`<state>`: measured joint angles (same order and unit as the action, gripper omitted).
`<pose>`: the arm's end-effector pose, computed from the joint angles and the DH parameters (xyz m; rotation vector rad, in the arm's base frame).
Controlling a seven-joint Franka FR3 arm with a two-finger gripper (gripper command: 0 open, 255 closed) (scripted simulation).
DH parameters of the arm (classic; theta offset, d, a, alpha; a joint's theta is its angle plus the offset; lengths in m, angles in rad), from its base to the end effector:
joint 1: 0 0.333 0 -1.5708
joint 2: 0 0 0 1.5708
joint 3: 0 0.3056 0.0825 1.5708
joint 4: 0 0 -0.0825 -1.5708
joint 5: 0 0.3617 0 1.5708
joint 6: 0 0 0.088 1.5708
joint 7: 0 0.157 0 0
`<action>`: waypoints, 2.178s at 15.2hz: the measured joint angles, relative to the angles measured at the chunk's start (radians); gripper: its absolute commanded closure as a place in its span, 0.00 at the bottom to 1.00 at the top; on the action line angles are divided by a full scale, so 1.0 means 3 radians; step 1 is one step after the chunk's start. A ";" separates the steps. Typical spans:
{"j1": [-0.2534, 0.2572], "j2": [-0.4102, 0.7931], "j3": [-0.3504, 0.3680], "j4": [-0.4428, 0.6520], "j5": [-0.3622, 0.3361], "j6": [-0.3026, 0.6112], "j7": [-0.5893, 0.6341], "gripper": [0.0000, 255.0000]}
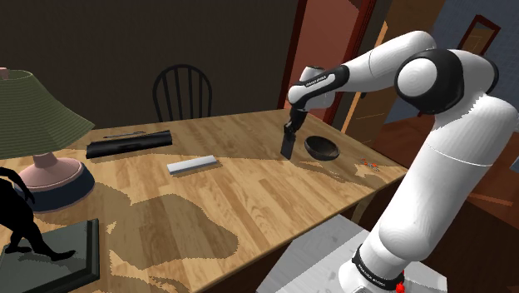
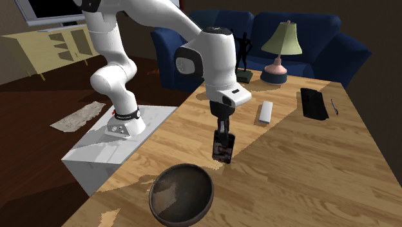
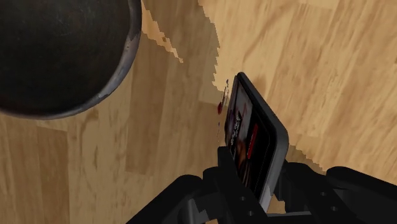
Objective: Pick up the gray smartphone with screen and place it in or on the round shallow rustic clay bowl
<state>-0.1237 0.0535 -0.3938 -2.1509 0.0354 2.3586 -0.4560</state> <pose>0.4792 -0.2702 0.3467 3.0628 -0.1264 0.2198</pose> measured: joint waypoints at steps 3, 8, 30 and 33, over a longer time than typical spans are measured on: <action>0.0005 -0.0070 -0.0001 0.0061 -0.0041 -0.0125 0.0029 1.00; 0.0010 -0.0160 0.0001 0.0192 -0.0091 -0.0338 0.0066 1.00; -0.0016 -0.0410 -0.0024 0.0881 -0.0192 -0.1259 0.0051 1.00; -0.0110 -0.0407 -0.0137 0.0967 -0.0163 -0.1342 -0.0163 1.00</action>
<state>-0.1566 -0.0686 -0.4350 -1.8607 -0.0136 1.9561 -0.5048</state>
